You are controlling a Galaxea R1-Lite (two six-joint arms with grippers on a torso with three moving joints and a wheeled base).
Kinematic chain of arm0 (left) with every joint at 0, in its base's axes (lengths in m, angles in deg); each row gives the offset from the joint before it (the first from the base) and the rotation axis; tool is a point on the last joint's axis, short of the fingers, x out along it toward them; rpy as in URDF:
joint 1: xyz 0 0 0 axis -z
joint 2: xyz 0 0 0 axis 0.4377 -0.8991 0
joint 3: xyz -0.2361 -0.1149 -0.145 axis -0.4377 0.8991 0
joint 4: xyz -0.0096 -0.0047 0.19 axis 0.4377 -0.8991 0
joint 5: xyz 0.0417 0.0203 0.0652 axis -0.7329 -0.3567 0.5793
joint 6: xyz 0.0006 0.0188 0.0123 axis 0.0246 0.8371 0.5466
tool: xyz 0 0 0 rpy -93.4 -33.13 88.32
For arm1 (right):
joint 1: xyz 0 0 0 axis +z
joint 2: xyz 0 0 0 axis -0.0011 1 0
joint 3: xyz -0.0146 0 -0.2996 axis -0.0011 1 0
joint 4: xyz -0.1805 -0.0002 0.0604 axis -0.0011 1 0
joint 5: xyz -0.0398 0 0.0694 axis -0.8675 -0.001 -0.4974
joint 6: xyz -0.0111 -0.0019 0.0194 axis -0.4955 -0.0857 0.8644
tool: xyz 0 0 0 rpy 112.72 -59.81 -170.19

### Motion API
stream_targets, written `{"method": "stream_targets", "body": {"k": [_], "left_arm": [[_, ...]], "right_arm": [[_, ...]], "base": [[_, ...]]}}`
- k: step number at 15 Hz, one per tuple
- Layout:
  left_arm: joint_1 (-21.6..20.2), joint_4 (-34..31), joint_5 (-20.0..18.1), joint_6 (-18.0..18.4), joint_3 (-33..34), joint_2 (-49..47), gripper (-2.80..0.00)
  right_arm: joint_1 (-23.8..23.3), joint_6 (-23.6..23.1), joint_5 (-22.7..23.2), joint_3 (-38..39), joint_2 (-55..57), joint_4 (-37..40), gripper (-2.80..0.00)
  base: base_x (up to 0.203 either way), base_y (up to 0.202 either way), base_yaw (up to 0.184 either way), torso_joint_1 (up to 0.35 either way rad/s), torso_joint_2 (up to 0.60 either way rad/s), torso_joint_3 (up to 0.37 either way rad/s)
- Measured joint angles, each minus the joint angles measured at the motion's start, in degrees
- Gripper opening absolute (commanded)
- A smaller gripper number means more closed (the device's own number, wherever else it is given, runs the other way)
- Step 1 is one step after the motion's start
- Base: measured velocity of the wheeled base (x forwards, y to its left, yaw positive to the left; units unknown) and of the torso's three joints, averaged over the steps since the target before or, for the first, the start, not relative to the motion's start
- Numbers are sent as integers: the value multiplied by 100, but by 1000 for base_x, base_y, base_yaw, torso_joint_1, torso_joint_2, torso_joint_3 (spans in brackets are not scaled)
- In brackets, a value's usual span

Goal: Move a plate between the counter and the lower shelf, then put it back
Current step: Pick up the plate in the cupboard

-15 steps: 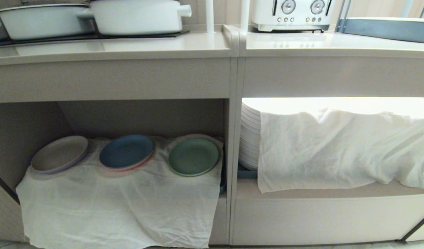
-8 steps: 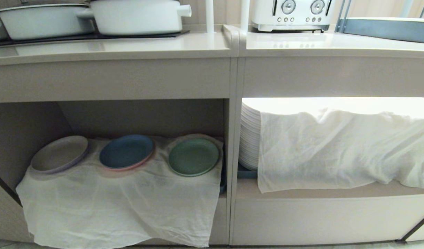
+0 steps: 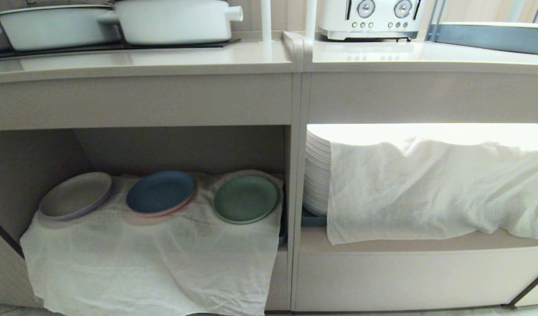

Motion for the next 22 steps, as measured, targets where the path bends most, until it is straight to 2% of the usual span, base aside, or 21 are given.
{"method": "stream_targets", "body": {"k": [3, 6, 8, 12, 18, 22], "left_arm": [[0, 209, -316, 524, -5, 0, -280], [-2, 329, -601, 549, -190, 2, -280], [-2, 302, -1003, 551, -445, 2, -280], [-2, -120, -1419, 532, -871, -19, -280], [39, -172, -1462, 142, -1219, -726, -280], [438, -144, -1457, -53, -1396, -1587, -280]], "right_arm": [[0, 2, 0, 0, 0, 0, -280], [0, 2, 0, 0, 0, 0, -280], [0, 2, 0, 0, 0, 0, -280], [0, 2, 0, 0, 0, 2, -280], [0, 2, 0, 0, 0, 0, -280], [0, 2, 0, 0, 0, 0, -280]], "base": [[0, 0, 0, 0, 0, 0], [0, 0, 0, 0, 0, 0], [0, 0, 0, 0, 0, 0], [0, 0, 0, 0, 0, 0], [0, 0, 0, 0, 0, 0], [0, 0, 0, 0, 0, 0]]}}
